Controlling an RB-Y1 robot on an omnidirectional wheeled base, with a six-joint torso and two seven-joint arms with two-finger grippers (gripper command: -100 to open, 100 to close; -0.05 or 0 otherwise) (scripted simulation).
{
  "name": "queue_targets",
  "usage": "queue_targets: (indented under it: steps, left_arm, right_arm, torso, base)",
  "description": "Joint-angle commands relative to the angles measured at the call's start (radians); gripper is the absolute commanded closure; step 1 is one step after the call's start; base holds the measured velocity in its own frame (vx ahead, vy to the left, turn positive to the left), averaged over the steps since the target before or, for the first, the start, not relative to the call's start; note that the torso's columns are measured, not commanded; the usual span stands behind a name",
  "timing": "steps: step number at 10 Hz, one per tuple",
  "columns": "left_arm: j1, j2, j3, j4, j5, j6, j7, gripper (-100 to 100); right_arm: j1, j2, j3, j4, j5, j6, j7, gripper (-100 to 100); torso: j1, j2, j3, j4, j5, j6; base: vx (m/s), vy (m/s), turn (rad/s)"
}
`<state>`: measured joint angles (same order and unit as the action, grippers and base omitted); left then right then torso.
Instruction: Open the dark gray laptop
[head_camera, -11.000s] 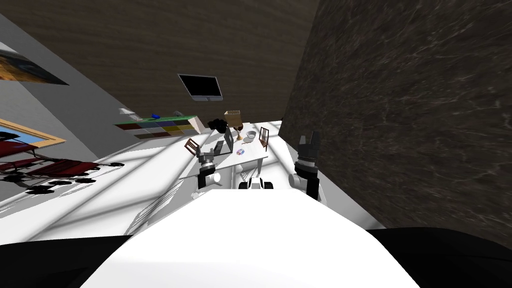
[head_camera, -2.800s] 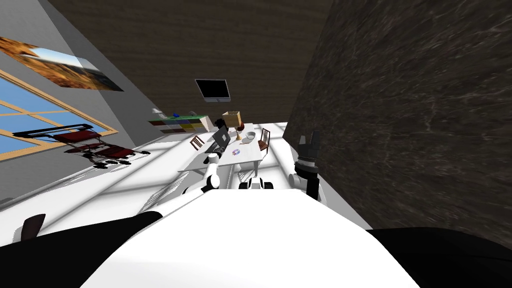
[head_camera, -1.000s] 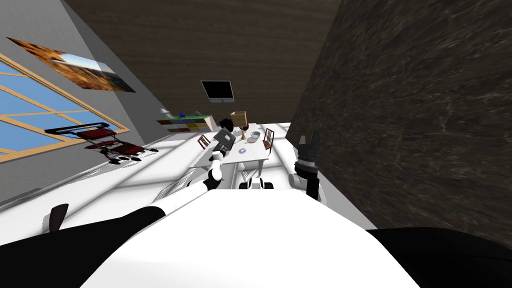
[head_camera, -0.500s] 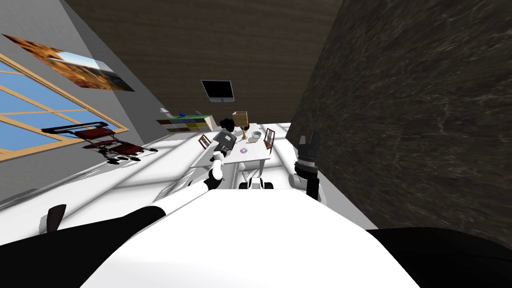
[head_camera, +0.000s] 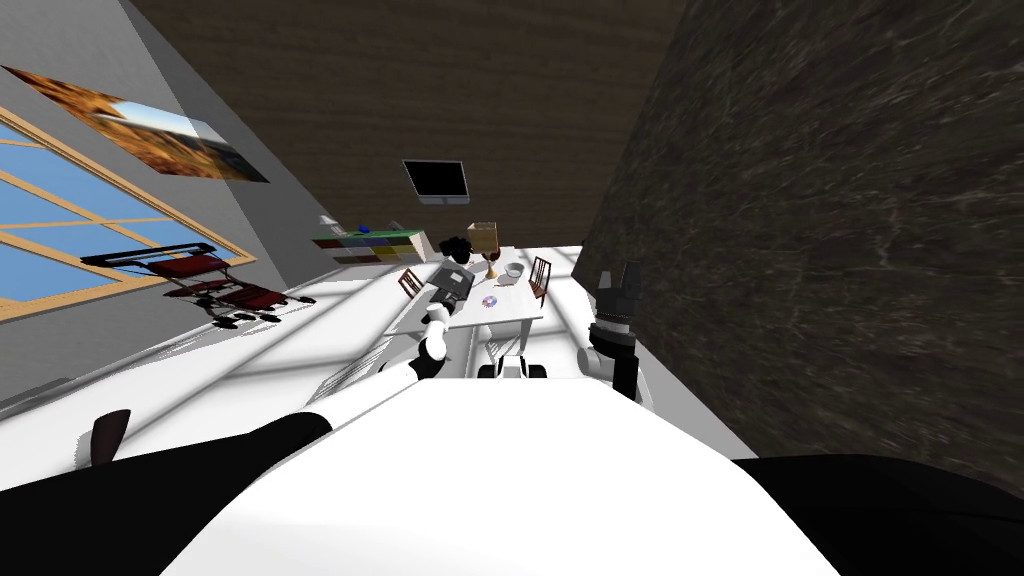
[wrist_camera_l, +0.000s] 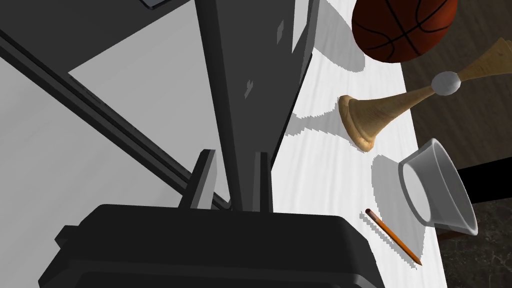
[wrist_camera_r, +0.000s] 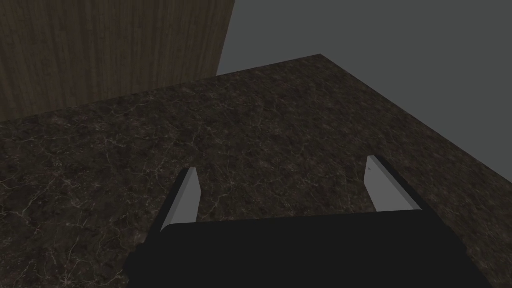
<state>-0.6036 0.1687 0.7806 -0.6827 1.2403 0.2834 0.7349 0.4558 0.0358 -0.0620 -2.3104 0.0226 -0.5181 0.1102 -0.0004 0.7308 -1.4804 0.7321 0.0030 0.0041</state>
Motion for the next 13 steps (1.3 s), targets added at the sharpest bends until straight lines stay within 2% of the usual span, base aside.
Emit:
queue_targets:
  steps: [1, 3, 4, 5, 6, 7, 8, 9, 11, 13]
  left_arm:
    - [0.003, -0.039, 0.030, 0.033, 0.052, 0.032, 0.047, 100]
    - [0.003, -0.039, 0.030, 0.033, 0.052, 0.032, 0.047, 100]
    - [0.003, -0.047, 0.038, 0.041, 0.064, 0.039, 0.061, 100]
    - [0.003, -0.047, 0.038, 0.041, 0.064, 0.039, 0.061, 100]
    - [0.003, -0.047, 0.038, 0.041, 0.067, 0.039, 0.041, 100]
    - [0.003, -0.047, 0.038, 0.041, 0.064, 0.039, 0.040, 100]
    - [0.003, -0.047, 0.038, 0.041, 0.064, 0.039, 0.055, 100]
    - [-0.043, -0.016, 0.030, 0.070, 0.036, 0.021, 0.080, -100]
    - [-0.043, -0.016, 0.030, 0.070, 0.036, 0.021, 0.080, -100]
    - [-0.083, 0.006, 0.021, 0.110, 0.013, 0.006, 0.110, -100]
  right_arm:
    - [0.000, 0.000, 0.000, 0.000, 0.000, 0.000, 0.000, 0]
    - [0.000, 0.000, 0.000, 0.000, 0.000, 0.000, 0.000, 0]
    - [0.000, 0.000, 0.000, 0.000, 0.000, 0.000, 0.000, 0]
    - [0.000, 0.000, 0.000, 0.000, 0.000, 0.000, 0.000, 0]
    - [0.000, 0.000, 0.000, 0.000, 0.000, 0.000, 0.000, 0]
    - [0.000, 0.000, 0.000, 0.000, 0.000, 0.000, 0.000, 0]
    - [0.000, 0.000, 0.000, 0.000, 0.000, 0.000, 0.000, 0]
    - [0.000, 0.000, 0.000, 0.000, 0.000, 0.000, 0.000, 0]
    - [0.000, 0.000, 0.000, 0.000, 0.000, 0.000, 0.000, 0]
    - [0.000, 0.000, 0.000, 0.000, 0.000, 0.000, 0.000, 0]
  torso:
    - [0.003, -0.001, -0.001, -0.001, 0.002, 0.002]
    - [0.003, -0.004, -0.003, -0.005, 0.004, 0.000]
    - [0.000, -0.004, -0.003, -0.004, 0.002, 0.000]
    - [0.001, -0.005, -0.003, -0.004, 0.002, 0.000]
    - [0.001, -0.004, -0.003, -0.004, 0.003, 0.001]
    - [0.001, -0.003, -0.002, -0.004, 0.002, 0.002]
    - [0.000, -0.002, -0.002, -0.003, 0.002, 0.002]
    - [-0.001, -0.001, -0.001, -0.002, 0.001, 0.002]
    - [0.007, -0.001, 0.000, -0.003, 0.002, -0.006]
    - [0.008, 0.000, 0.000, 0.000, 0.001, -0.007]
  base:
    - [0.006, 0.138, -0.054]
    - [-0.012, 0.059, -0.014]
    - [-0.015, 0.019, 0.003]
    - [-0.003, 0.024, -0.001]
    - [0.004, 0.015, -0.007]
    - [0.000, 0.000, 0.000]
    - [0.000, 0.000, 0.000]
    - [-0.032, -0.002, 0.031]
    - [-0.037, -0.010, -0.013]
    - [-0.030, -0.001, 0.025]
